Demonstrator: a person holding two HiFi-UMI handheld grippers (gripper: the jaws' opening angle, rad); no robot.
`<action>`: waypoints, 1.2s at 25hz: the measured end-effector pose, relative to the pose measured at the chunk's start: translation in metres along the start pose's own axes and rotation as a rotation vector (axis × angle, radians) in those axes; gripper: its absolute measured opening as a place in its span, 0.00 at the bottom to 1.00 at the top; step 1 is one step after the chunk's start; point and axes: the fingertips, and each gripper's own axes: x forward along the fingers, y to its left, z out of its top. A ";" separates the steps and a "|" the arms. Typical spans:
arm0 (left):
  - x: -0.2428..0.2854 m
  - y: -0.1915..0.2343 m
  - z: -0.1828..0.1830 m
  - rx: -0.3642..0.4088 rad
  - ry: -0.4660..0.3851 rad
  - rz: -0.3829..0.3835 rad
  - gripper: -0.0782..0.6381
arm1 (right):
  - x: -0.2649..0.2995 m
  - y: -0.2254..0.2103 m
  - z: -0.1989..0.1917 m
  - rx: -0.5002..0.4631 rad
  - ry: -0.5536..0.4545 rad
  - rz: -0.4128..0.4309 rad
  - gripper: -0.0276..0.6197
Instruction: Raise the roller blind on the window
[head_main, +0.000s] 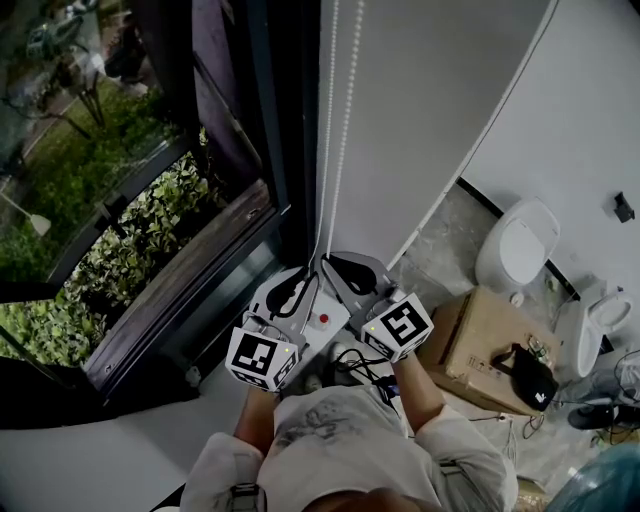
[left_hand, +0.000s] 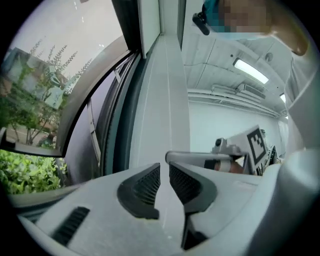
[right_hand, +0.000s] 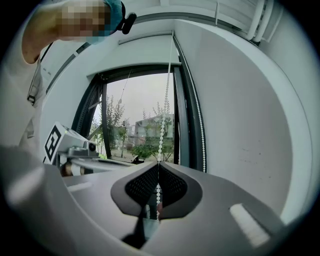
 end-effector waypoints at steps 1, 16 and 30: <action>0.000 0.000 0.012 0.011 -0.017 -0.004 0.20 | 0.000 0.001 0.000 -0.001 0.000 0.001 0.06; 0.025 -0.013 0.114 0.124 -0.172 -0.062 0.22 | 0.004 0.007 0.001 -0.022 0.004 0.005 0.06; 0.031 -0.011 0.120 0.099 -0.186 -0.071 0.12 | 0.004 0.010 -0.004 -0.036 0.014 0.003 0.06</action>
